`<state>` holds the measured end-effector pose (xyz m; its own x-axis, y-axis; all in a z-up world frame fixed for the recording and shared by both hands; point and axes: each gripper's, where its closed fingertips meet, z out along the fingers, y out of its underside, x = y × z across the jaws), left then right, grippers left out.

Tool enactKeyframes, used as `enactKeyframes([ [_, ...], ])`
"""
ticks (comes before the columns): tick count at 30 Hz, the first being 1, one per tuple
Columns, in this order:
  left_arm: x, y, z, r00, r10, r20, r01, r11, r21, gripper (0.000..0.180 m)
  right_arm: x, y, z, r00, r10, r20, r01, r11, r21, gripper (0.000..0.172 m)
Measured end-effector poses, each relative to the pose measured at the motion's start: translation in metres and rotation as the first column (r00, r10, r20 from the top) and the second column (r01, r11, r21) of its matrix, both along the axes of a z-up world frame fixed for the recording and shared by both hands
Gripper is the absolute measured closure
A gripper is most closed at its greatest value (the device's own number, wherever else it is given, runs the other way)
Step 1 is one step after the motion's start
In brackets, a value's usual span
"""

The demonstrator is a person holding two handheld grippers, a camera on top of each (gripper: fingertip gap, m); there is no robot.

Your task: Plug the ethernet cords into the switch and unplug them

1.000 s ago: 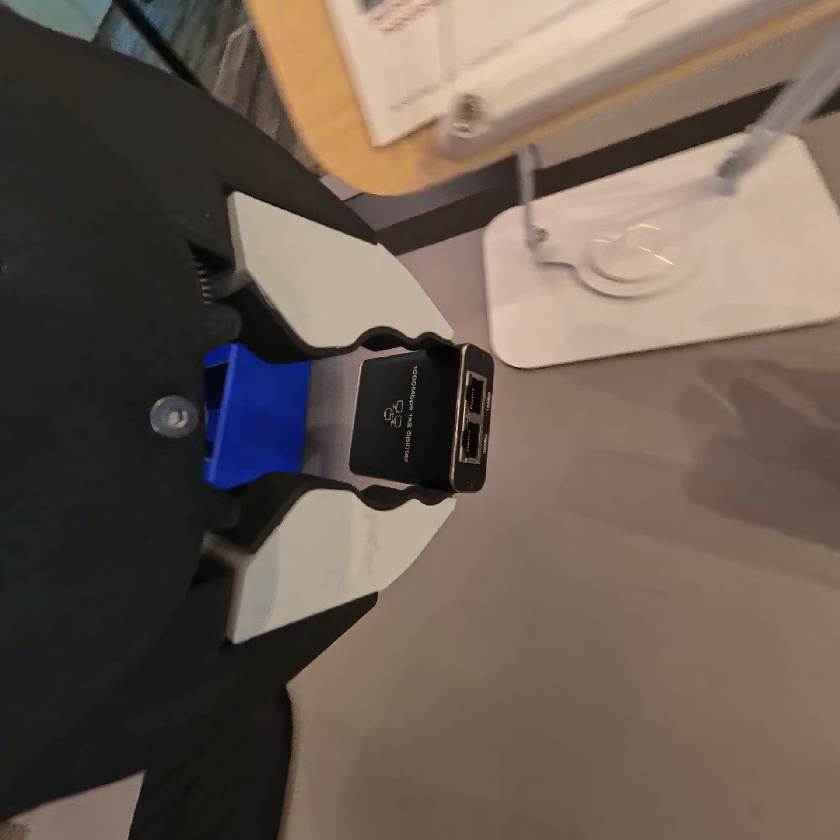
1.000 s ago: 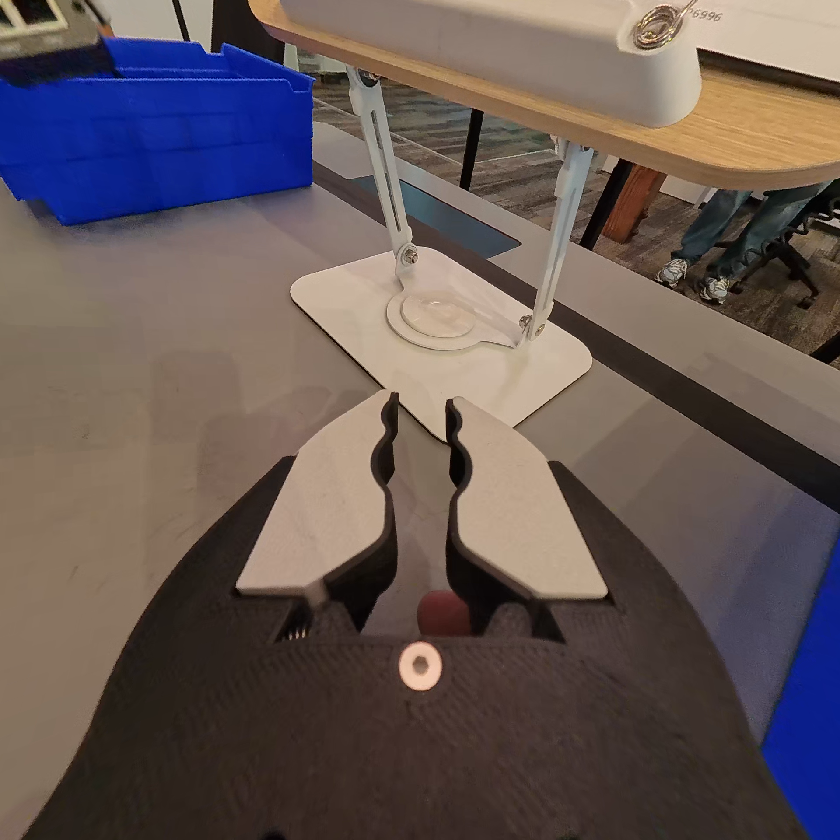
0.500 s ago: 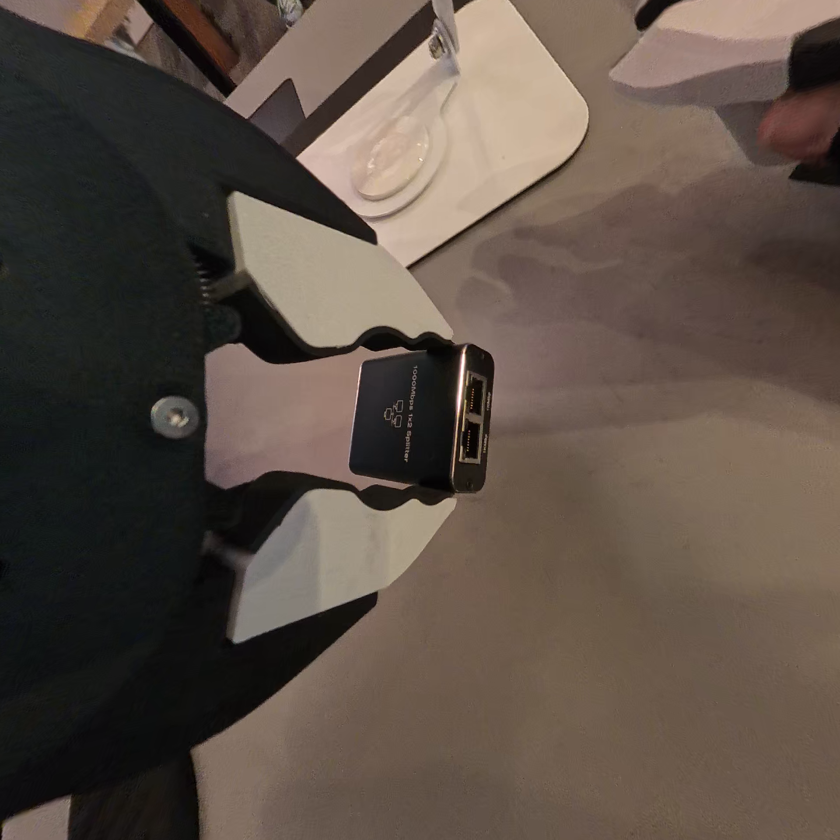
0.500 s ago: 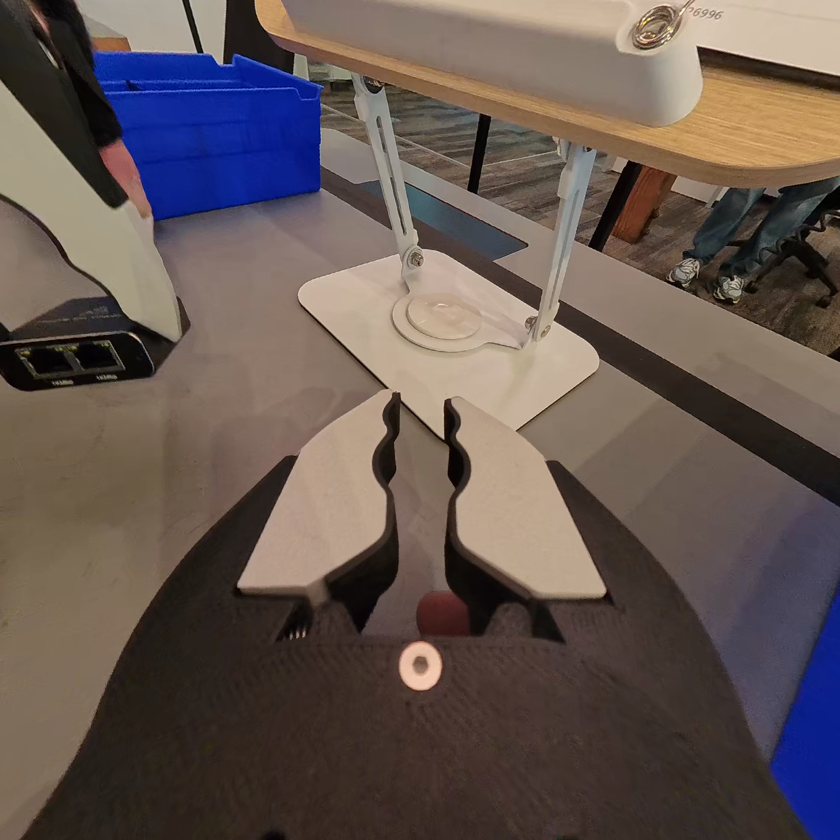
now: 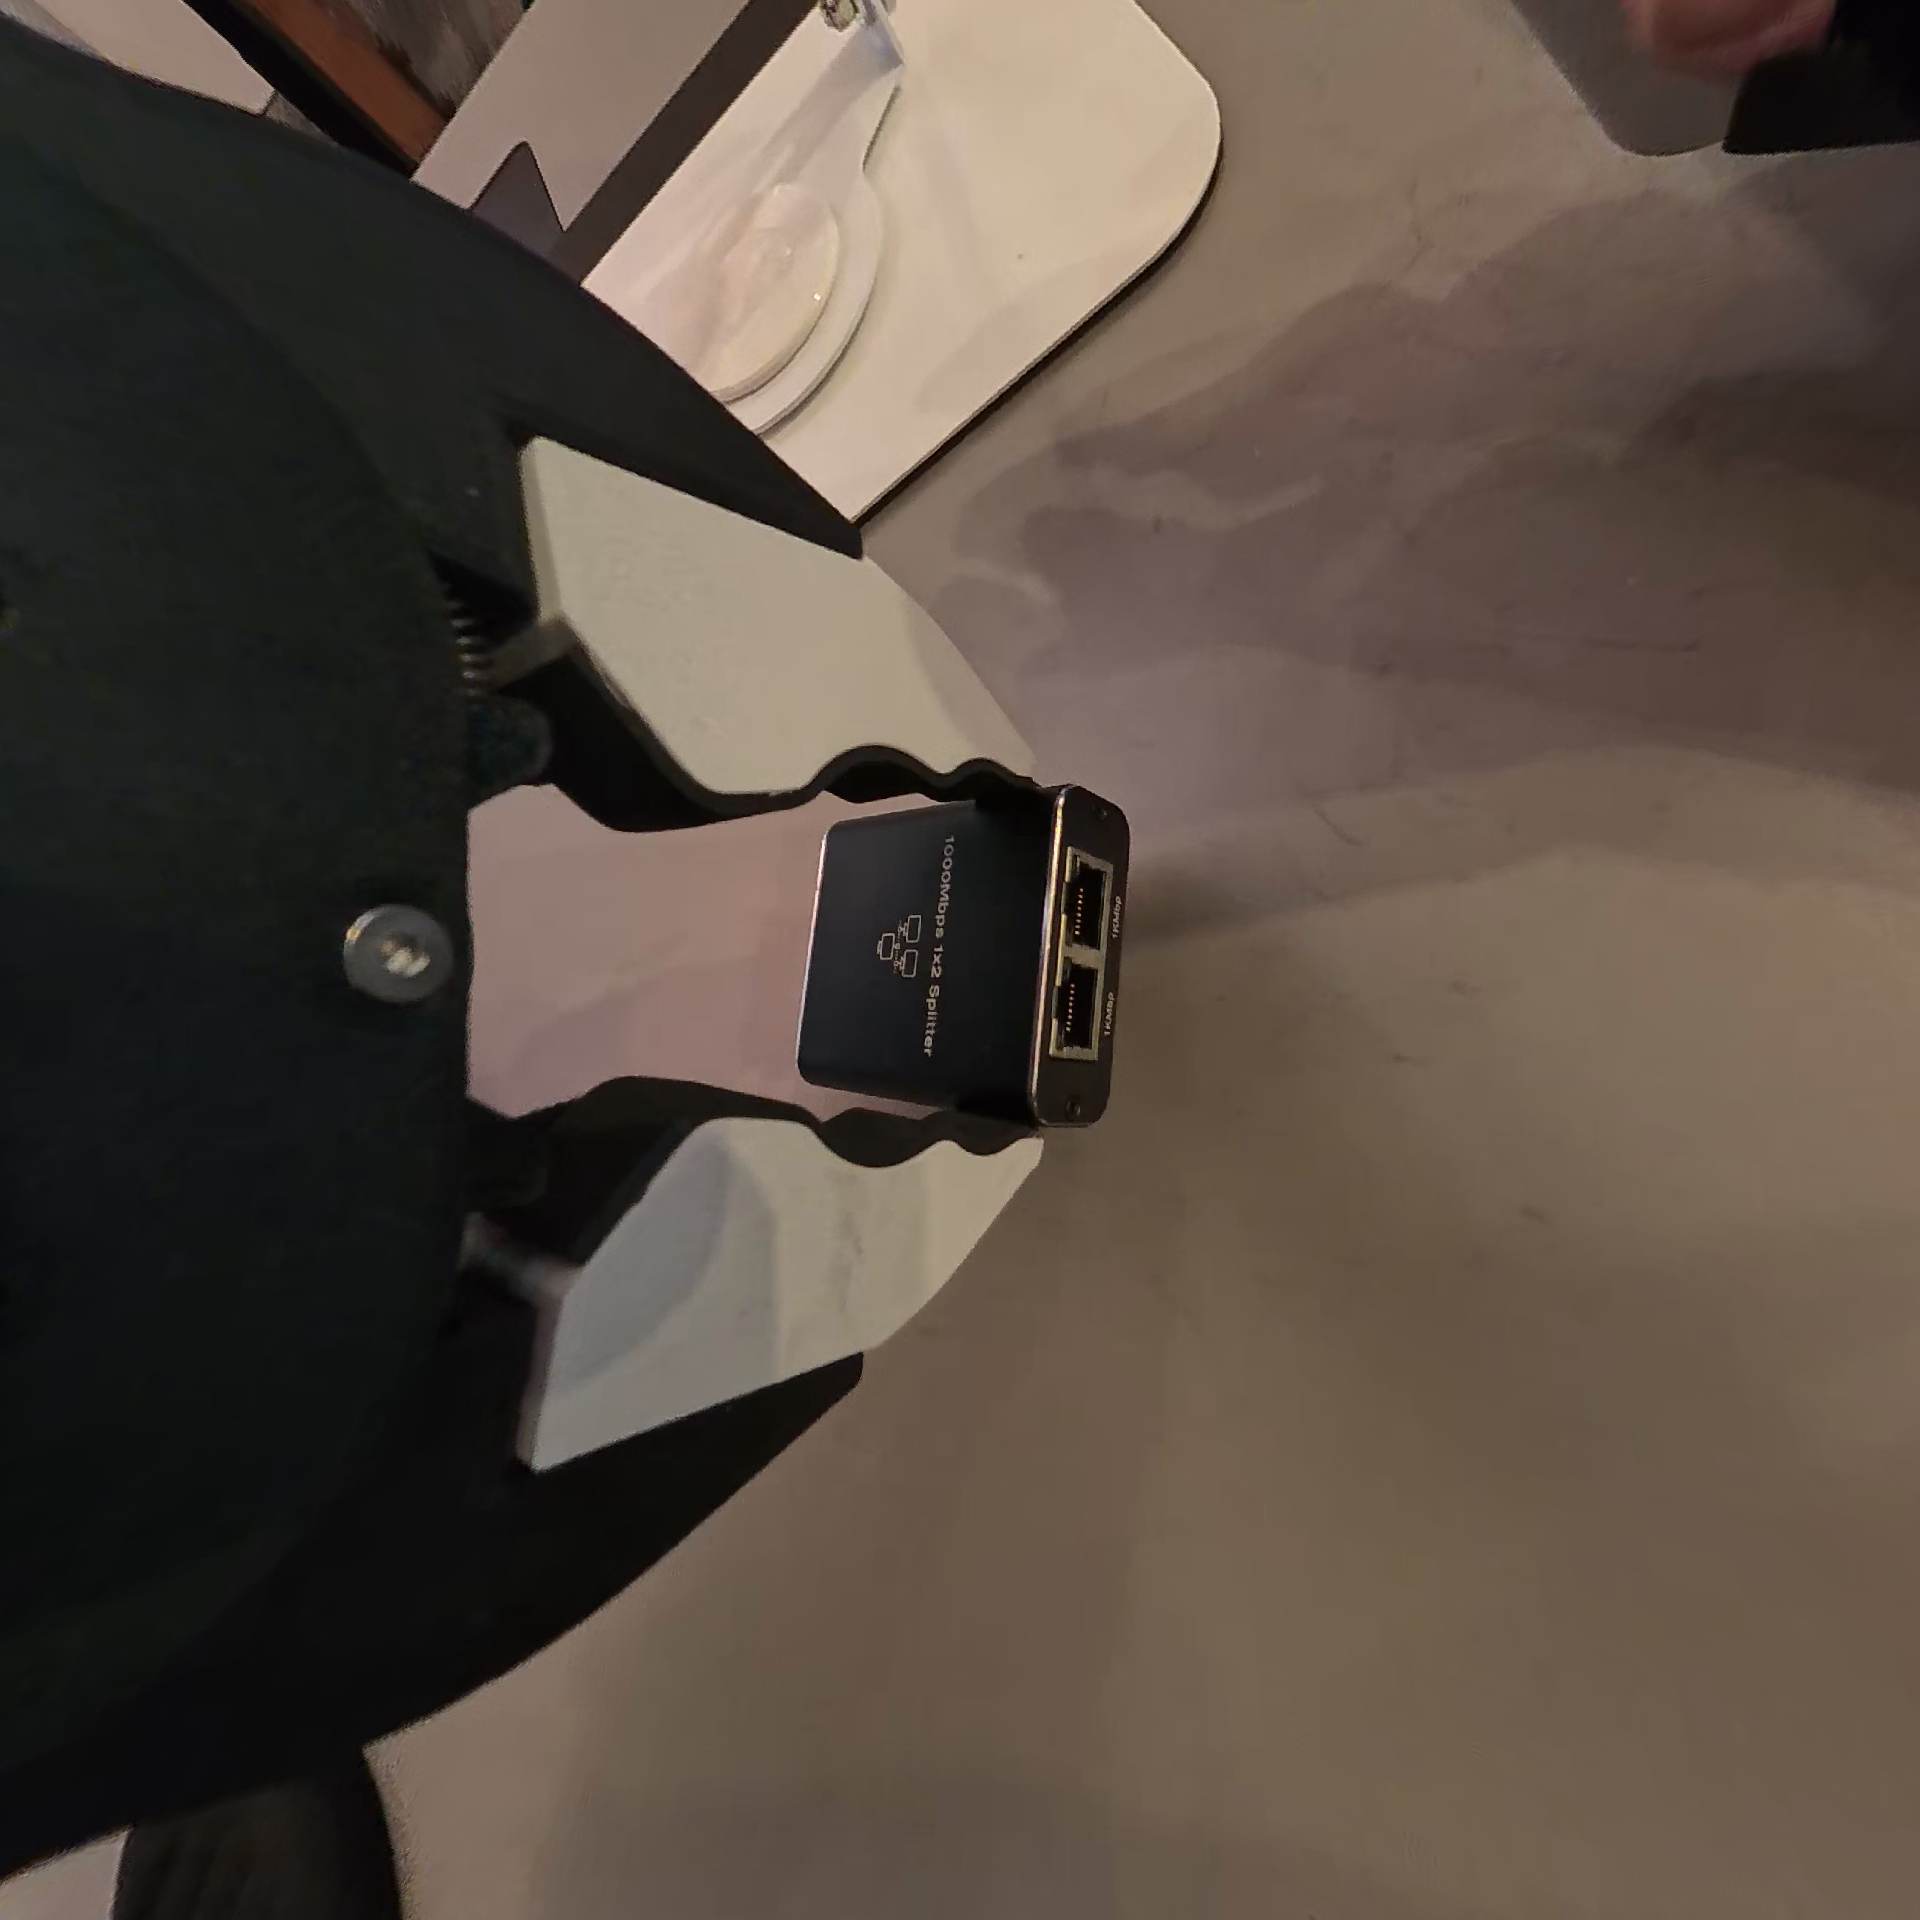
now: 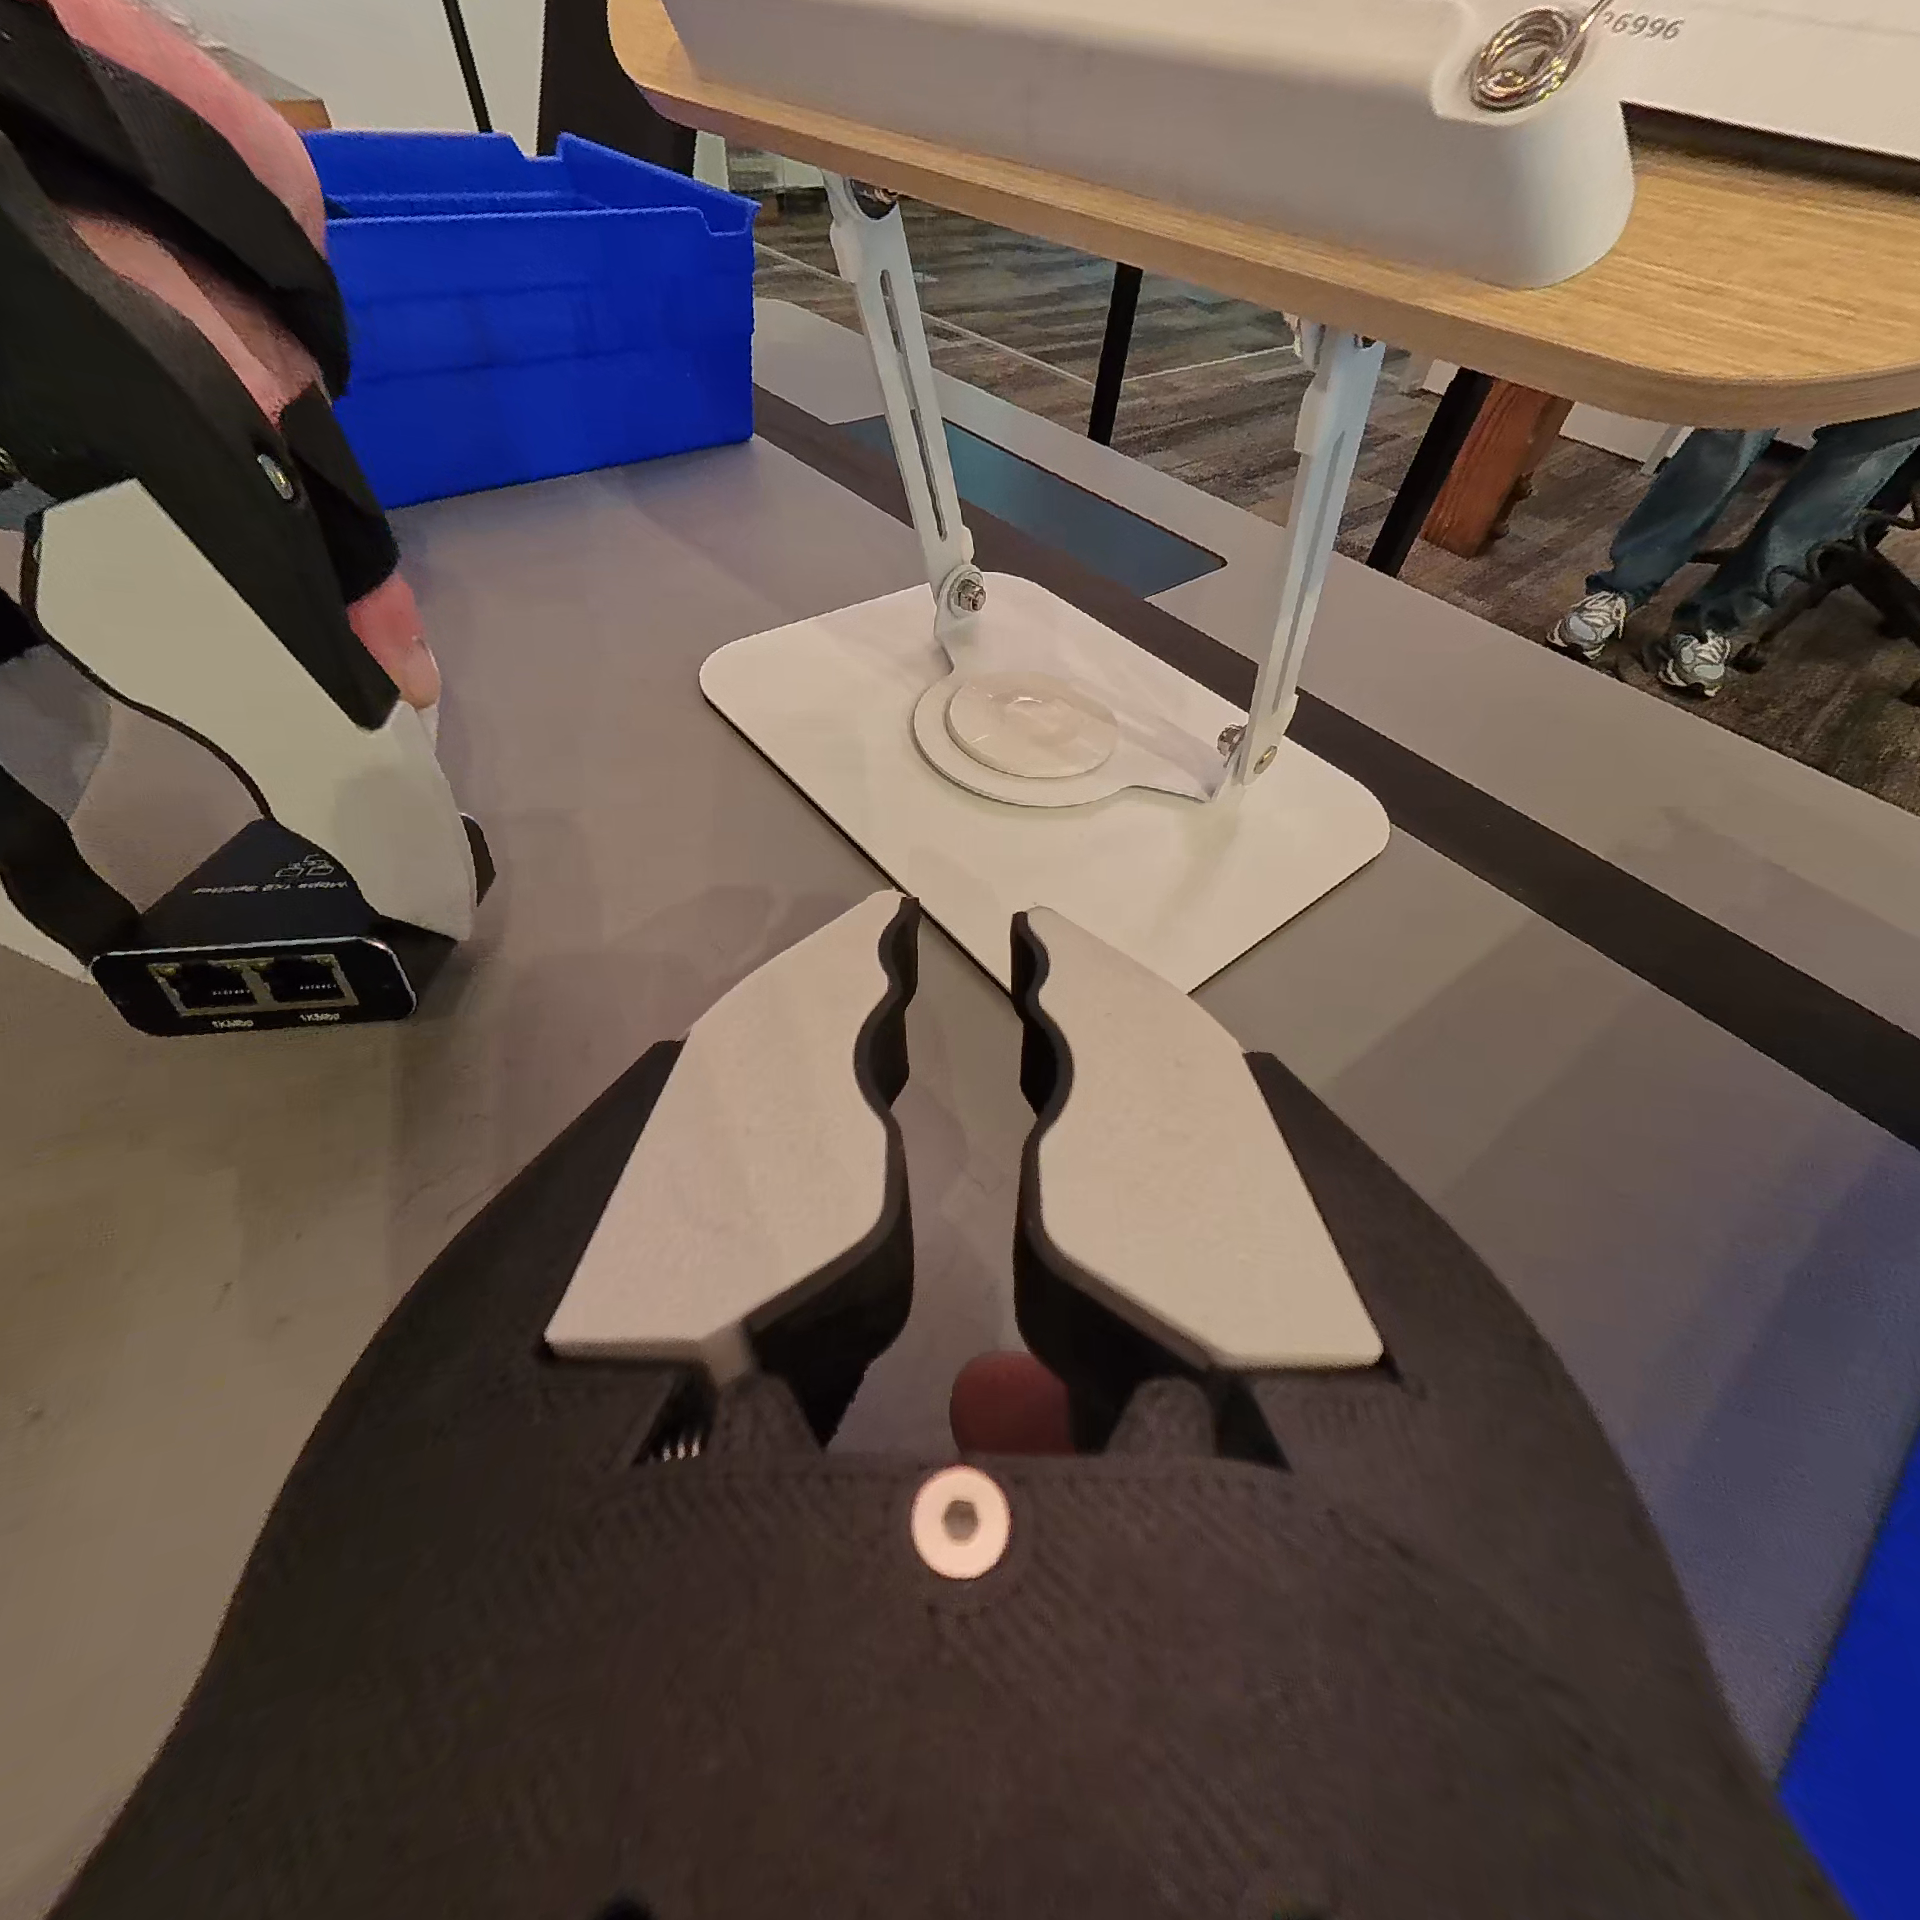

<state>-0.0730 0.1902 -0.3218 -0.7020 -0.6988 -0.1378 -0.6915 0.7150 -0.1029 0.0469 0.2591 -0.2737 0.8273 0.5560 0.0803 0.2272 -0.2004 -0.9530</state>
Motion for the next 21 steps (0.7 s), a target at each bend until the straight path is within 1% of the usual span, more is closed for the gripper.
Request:
enactKeyframes([
  [5,0.004,0.002,0.0,1.0,0.008,0.023,-0.008,1.0,0.002,0.123,-0.005,-0.003,0.001,1.0,0.02,-0.014,-0.02,1.0,0.001,0.154],
  [9,0.0,0.007,-0.008,1.0,0.01,-0.006,-0.01,0.999,0.032,0.123,-0.006,-0.003,0.001,1.0,0.024,-0.014,-0.024,1.0,-0.004,0.154],
  [12,-0.003,0.005,-0.014,1.0,0.008,-0.017,-0.008,1.0,0.015,0.123,-0.006,-0.003,0.001,1.0,0.025,-0.015,-0.025,1.0,-0.006,0.154],
  [14,-0.004,0.006,-0.018,1.0,0.002,-0.025,-0.001,1.0,0.029,0.123,-0.006,-0.003,0.001,1.0,0.026,-0.015,-0.026,1.0,-0.007,0.154],
  [21,-0.004,0.001,-0.022,1.0,-0.009,-0.026,0.009,1.0,0.005,0.123,-0.007,-0.003,0.001,0.999,0.03,-0.02,-0.03,1.0,-0.007,0.155],
])
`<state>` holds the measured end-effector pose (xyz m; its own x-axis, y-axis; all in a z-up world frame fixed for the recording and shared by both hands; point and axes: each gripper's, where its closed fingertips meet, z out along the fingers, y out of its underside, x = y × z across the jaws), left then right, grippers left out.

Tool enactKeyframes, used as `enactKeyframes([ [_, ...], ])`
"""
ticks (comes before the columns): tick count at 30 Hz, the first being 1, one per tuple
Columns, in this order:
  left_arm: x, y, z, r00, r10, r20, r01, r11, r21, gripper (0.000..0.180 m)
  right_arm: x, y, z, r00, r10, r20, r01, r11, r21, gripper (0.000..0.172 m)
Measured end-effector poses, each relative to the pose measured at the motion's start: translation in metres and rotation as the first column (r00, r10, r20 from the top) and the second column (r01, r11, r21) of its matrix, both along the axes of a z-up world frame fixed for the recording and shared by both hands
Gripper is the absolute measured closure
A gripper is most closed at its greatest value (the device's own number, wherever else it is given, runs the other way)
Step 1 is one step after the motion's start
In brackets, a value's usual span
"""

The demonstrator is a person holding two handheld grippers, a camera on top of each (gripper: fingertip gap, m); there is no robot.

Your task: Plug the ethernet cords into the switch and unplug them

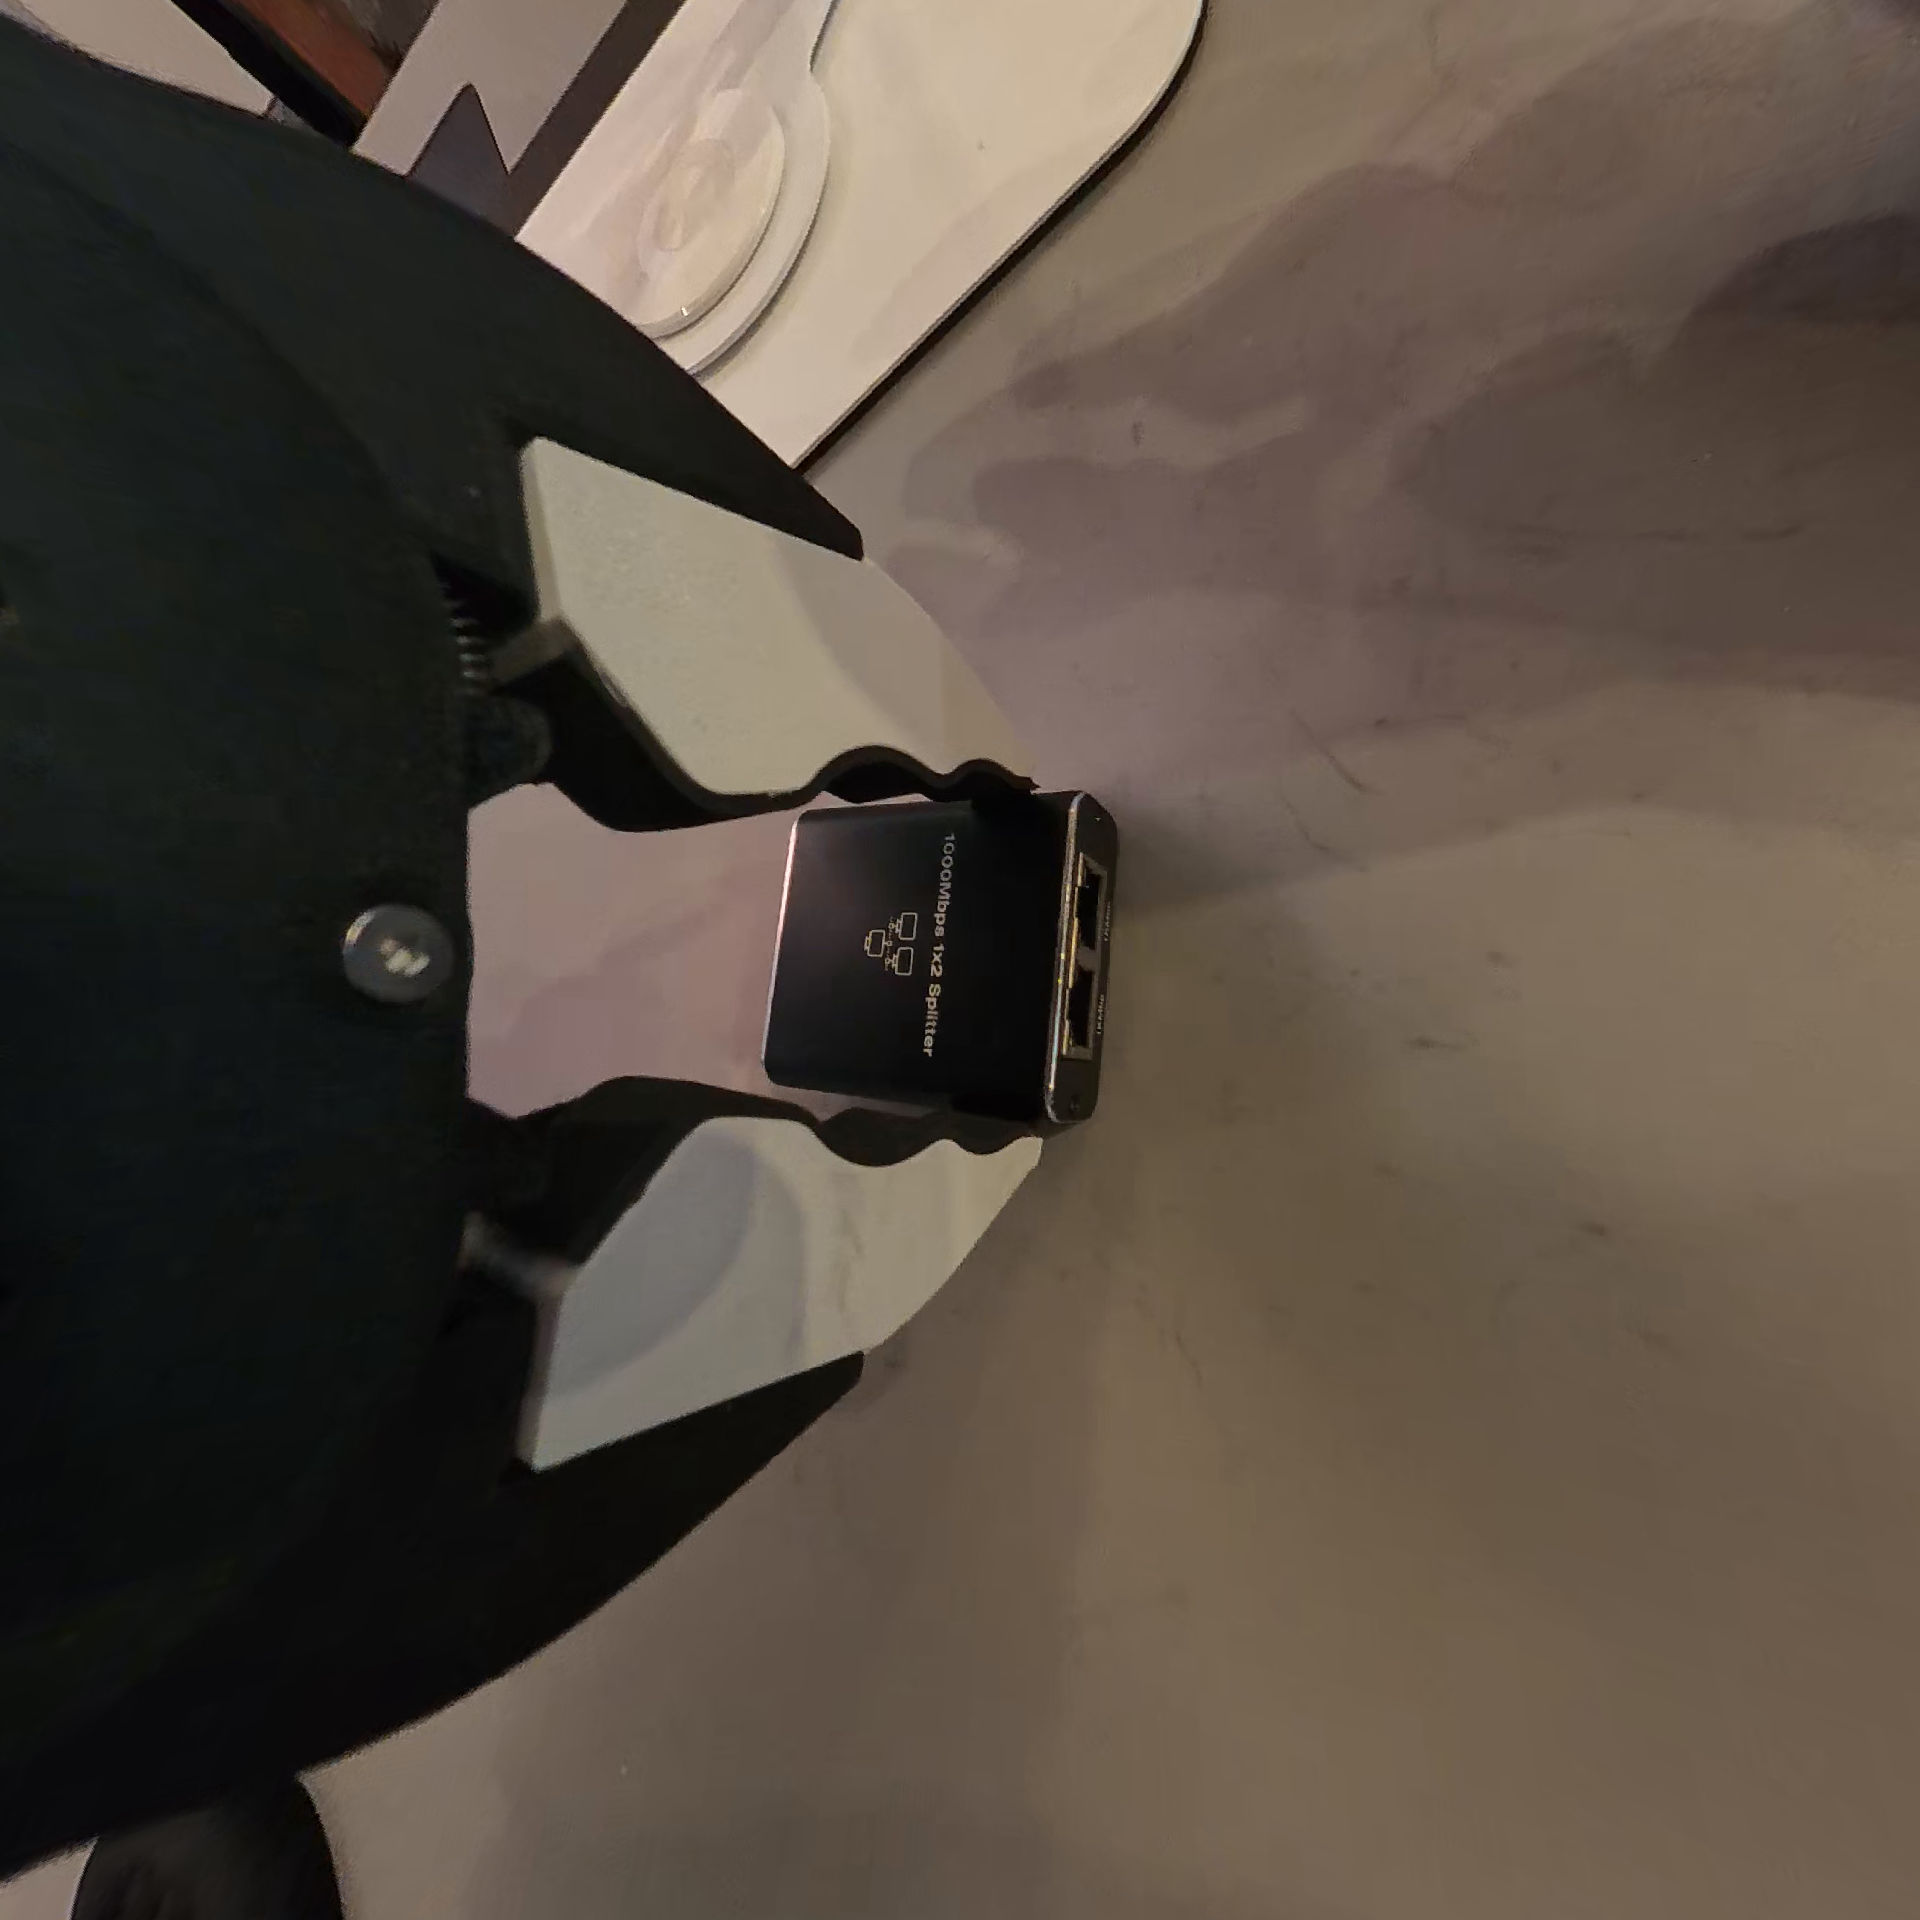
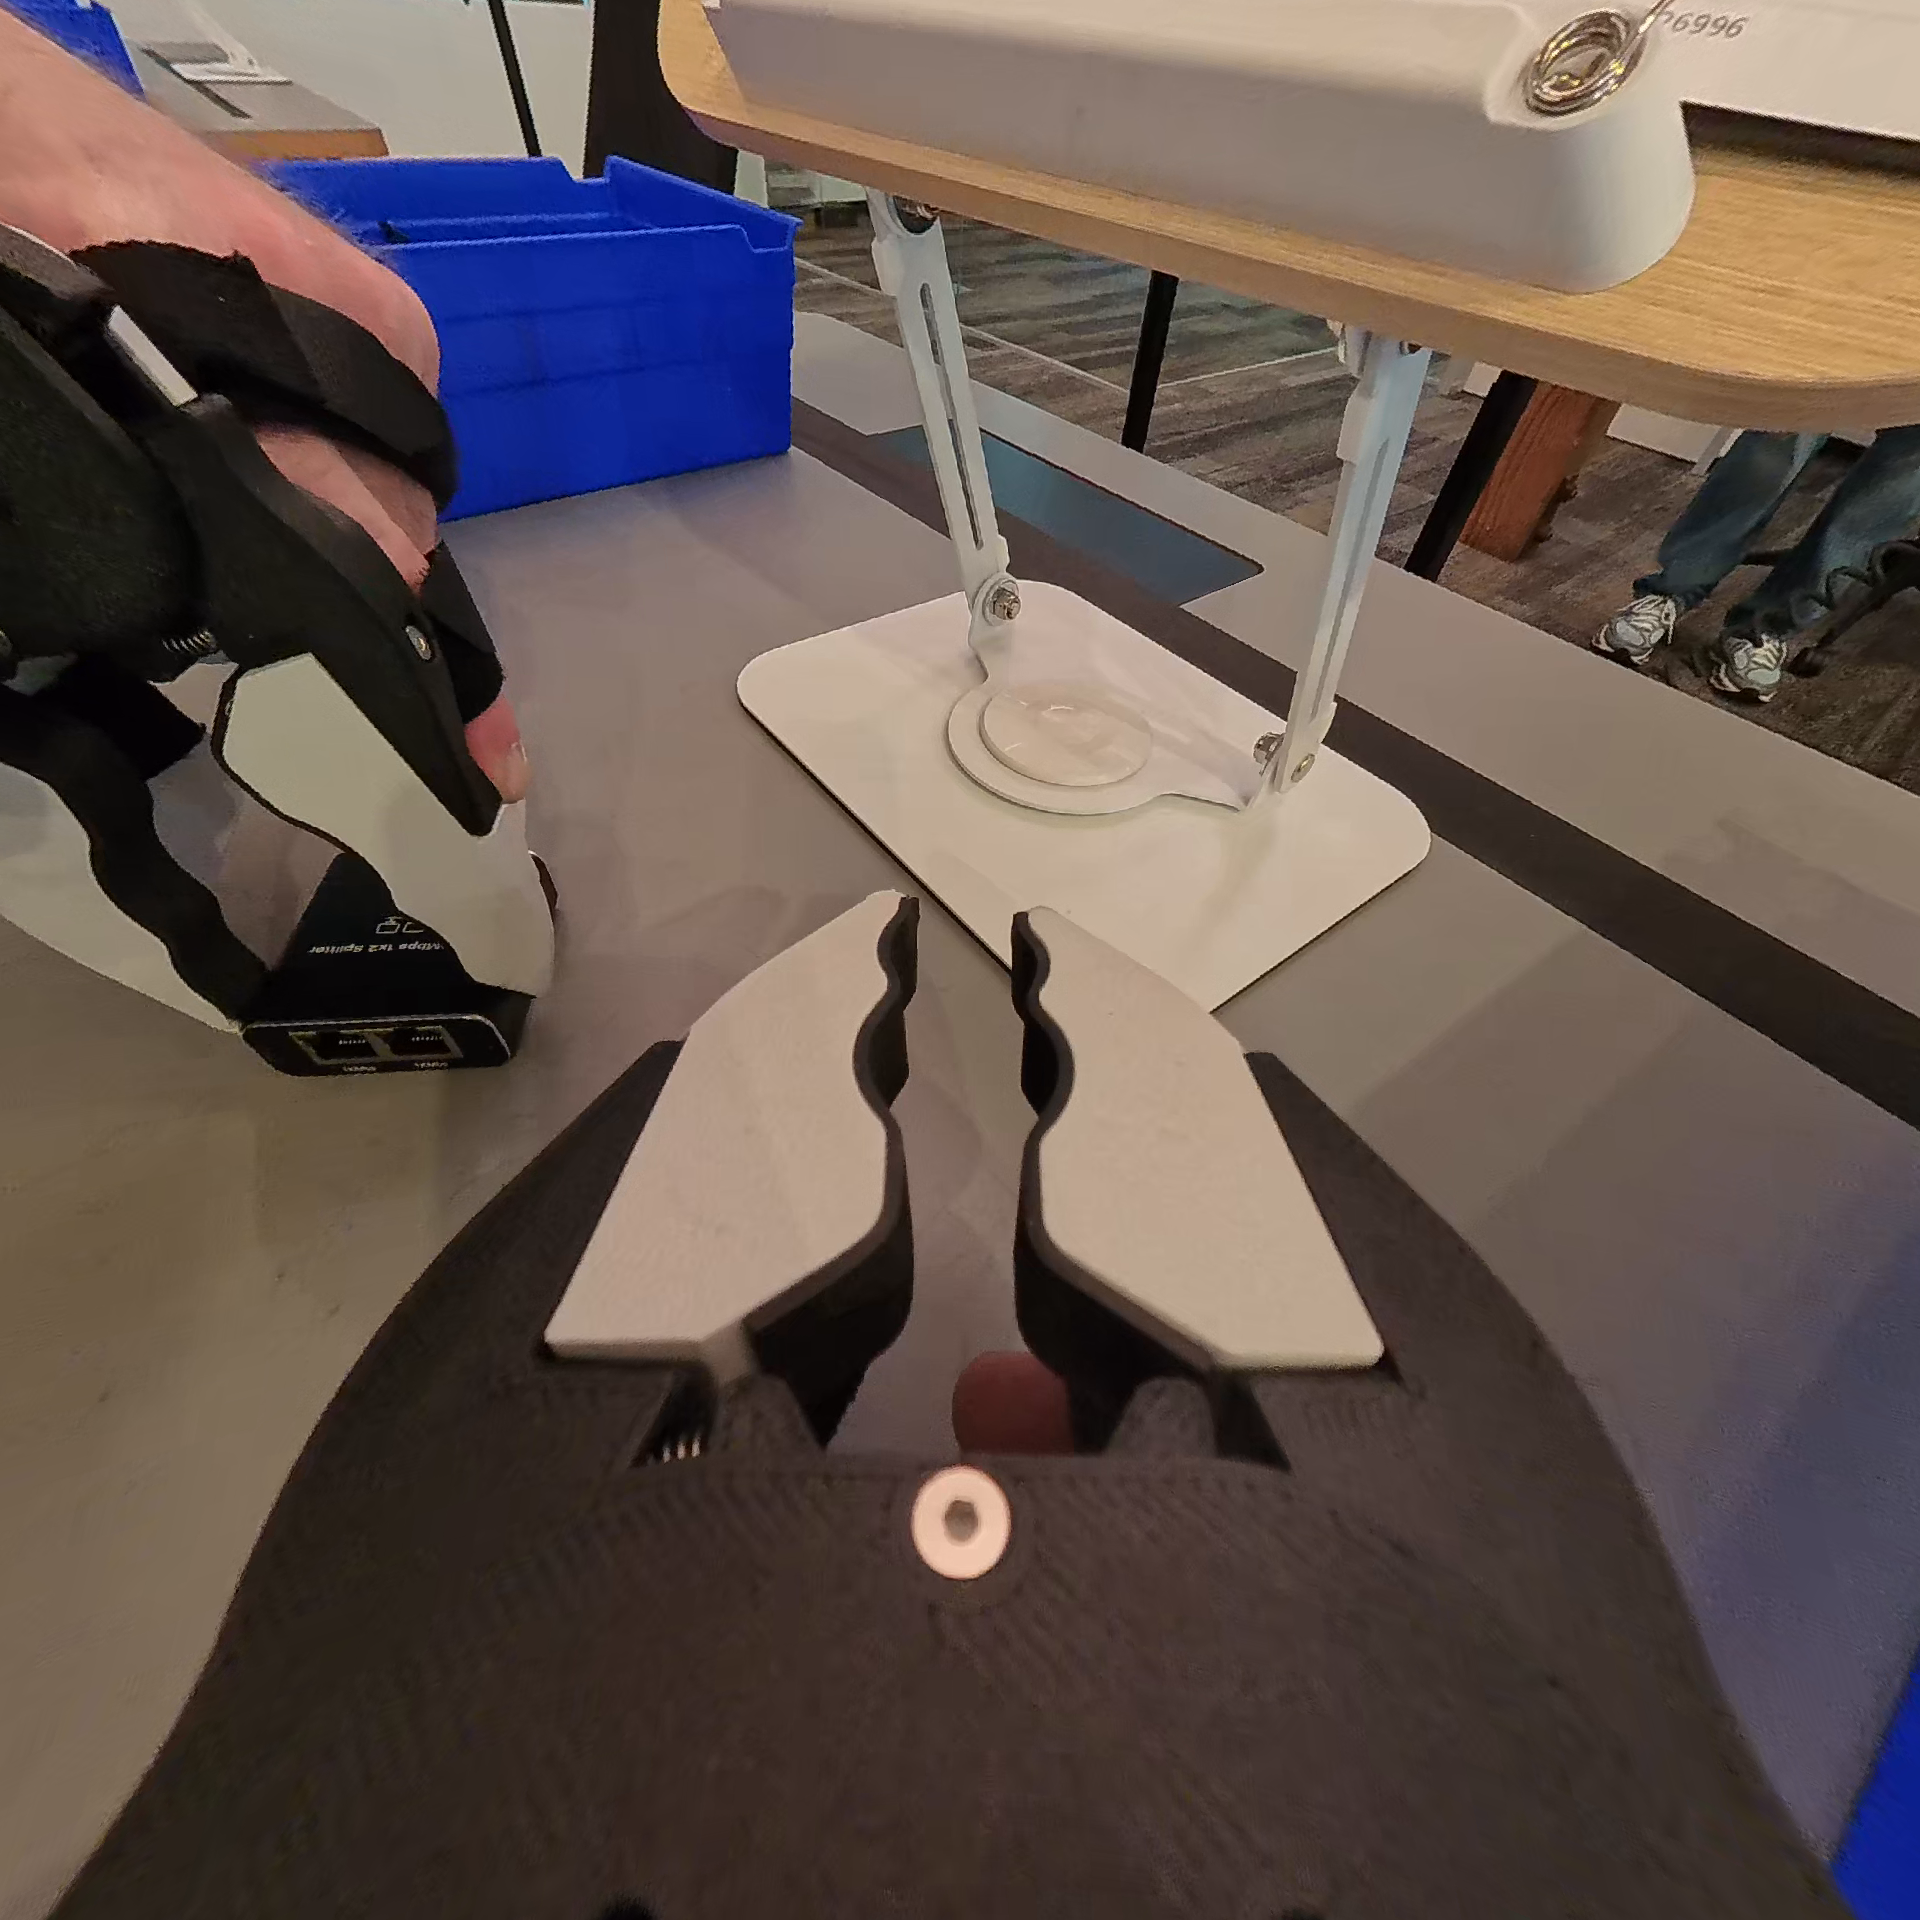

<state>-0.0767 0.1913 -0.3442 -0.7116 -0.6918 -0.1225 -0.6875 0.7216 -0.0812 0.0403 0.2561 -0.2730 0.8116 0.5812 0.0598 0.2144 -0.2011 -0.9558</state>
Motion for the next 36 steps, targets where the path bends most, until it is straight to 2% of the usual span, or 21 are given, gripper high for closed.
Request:
enactKeyframes([
  [36,0.0023,-0.0015,-0.0023,0.999,-0.018,0.045,0.02,0.999,-0.031,0.123,-0.0018,-0.0007,-0.0002,1.0,0.004,-0.004,-0.004,1.0,-0.003,0.155],
])
